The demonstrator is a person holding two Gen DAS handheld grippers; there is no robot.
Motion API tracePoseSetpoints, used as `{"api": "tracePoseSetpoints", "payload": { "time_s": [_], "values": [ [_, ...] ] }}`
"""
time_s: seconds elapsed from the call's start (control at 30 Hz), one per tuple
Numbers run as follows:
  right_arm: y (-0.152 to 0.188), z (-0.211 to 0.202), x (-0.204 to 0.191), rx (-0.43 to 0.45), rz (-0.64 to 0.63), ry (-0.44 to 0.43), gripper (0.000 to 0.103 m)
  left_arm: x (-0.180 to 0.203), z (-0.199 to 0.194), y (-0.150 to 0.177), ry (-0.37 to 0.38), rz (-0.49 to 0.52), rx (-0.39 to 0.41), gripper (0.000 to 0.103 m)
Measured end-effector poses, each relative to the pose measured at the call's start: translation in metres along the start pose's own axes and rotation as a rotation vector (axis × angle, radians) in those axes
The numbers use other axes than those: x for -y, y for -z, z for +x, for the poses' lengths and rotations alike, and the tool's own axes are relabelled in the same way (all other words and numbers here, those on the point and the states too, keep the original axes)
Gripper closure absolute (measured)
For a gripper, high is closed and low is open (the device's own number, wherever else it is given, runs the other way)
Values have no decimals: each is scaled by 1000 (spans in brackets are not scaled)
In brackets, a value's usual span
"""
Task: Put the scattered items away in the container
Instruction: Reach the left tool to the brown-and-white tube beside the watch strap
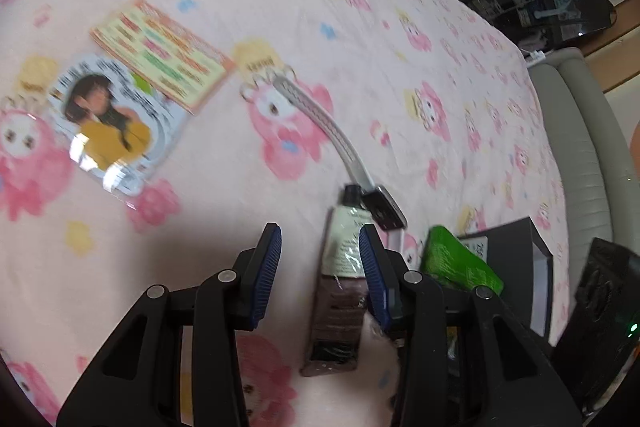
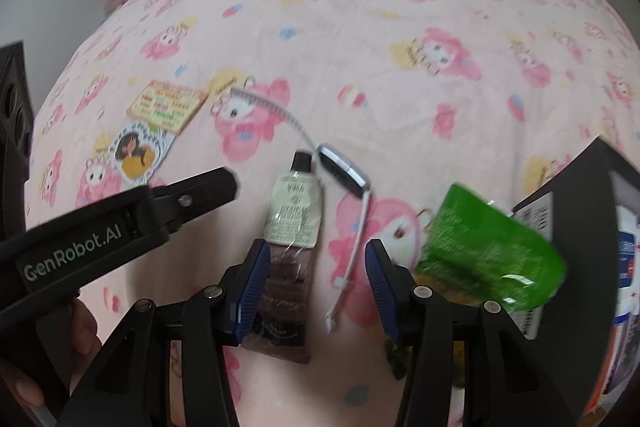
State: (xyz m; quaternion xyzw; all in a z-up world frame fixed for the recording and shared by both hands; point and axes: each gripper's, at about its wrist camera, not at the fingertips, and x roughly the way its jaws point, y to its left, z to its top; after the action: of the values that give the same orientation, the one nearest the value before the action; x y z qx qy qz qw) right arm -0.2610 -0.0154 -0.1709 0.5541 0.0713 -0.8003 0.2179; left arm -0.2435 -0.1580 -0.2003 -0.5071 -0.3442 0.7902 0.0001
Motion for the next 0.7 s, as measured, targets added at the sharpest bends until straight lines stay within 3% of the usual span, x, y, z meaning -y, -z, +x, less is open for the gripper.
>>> {"api": "tracePoseSetpoints", "payload": {
  "time_s": [0.3, 0.6, 0.7],
  "values": [
    [14, 17, -13, -40, -60, -88, 57, -1, 24, 4, 63, -30, -132, 61],
    [22, 25, -14, -57, -84, -63, 57, -1, 35, 10, 48, -23, -187, 63],
    [27, 24, -10, -72, -69, -74, 57, 3, 37, 13, 85, -14, -217, 63]
  ]
}}
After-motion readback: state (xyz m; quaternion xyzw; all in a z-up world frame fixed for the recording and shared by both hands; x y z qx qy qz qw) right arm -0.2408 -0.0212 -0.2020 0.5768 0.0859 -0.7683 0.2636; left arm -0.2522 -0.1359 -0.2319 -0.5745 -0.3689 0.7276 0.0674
